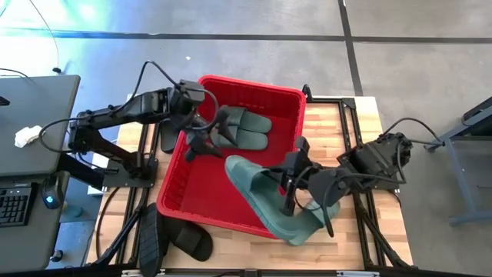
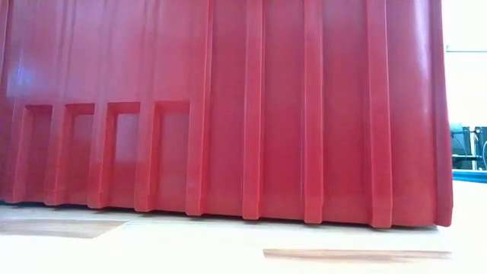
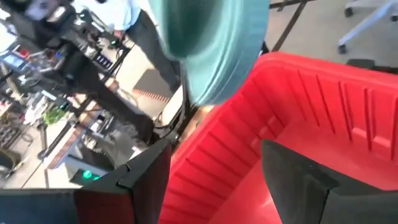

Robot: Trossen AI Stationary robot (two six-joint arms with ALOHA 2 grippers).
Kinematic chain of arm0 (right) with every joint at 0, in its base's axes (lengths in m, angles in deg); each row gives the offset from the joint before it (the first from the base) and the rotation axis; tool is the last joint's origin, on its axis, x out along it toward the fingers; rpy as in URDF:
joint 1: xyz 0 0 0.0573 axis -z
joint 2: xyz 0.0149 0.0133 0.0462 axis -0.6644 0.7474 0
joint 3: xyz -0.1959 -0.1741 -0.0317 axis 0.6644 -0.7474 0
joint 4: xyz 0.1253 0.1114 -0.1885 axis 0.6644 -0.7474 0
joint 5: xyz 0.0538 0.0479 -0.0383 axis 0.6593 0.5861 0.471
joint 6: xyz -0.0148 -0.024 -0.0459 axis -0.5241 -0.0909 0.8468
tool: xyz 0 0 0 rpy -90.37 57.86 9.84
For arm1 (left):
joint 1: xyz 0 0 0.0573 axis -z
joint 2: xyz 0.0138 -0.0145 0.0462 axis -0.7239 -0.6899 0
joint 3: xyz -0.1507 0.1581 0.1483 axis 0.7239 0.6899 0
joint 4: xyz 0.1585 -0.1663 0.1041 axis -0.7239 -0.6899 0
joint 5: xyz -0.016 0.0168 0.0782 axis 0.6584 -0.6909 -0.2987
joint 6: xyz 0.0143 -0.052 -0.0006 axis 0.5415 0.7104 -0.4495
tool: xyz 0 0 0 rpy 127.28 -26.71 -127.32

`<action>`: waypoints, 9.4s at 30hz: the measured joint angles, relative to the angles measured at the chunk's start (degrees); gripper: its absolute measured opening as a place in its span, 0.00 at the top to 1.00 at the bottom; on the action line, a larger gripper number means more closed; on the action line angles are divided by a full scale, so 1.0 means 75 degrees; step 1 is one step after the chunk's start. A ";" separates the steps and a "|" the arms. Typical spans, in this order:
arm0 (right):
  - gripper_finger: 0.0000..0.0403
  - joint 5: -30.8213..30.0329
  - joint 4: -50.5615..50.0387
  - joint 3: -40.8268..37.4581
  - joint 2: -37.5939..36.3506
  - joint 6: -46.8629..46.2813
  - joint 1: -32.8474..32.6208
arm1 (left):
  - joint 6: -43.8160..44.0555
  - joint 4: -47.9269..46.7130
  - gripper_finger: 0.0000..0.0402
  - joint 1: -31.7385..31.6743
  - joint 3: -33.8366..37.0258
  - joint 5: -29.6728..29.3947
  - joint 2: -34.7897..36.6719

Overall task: Pick and place slides into bin
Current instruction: Put the green slide into the red container, then adjust the red container on the table

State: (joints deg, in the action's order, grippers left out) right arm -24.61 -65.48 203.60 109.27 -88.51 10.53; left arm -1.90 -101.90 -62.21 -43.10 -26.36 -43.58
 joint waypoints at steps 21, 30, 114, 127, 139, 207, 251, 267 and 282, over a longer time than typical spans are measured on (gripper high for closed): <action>1.00 0.0454 0.0435 -0.0003 0.0003 0.0515 0.0298 | 0.0270 0.1073 0.51 0.1117 0.0002 -0.0593 -0.0230; 1.00 0.0498 0.0433 -0.0003 0.0003 0.0515 0.0300 | 0.0263 0.1091 0.84 0.1116 0.0003 -0.0204 -0.0281; 0.56 -0.1318 -0.3095 -0.3376 -0.0944 -0.6317 -0.1087 | -0.0031 0.0478 0.94 0.2831 0.4238 -0.9675 -0.0160; 0.56 -0.0985 -0.2698 -0.4565 -0.0950 -0.7175 -0.0988 | -0.0350 0.0746 0.94 0.2812 0.4972 -0.9310 -0.0158; 0.56 -0.1138 -0.2571 -0.4568 -0.0949 -0.7178 -0.0990 | -0.0690 0.0725 0.77 0.2815 0.5135 -0.9269 -0.0158; 0.56 0.0743 -0.0592 -0.4555 -0.1005 -0.6674 -0.0356 | -0.2345 -0.1562 0.16 0.2812 0.4709 -0.9128 -0.0166; 0.56 0.4154 -0.0520 -0.4564 -0.0050 -0.3001 0.1795 | -0.2263 -0.1466 0.28 0.2806 0.3376 -1.0967 -0.0146; 0.56 0.3588 -0.2524 -0.4557 -0.0064 -0.3193 0.1792 | 0.0366 -0.2288 0.43 0.2806 0.0617 -0.6686 -0.0149; 0.56 0.2823 -0.3326 -0.4570 -0.0079 -0.2907 0.2391 | 0.1301 -0.1887 0.58 0.2815 0.0816 -0.3169 -0.0160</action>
State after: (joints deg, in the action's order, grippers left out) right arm -3.44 -90.43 169.32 108.68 -110.31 28.46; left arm 7.86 -116.05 -41.10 -36.98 -50.13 -44.78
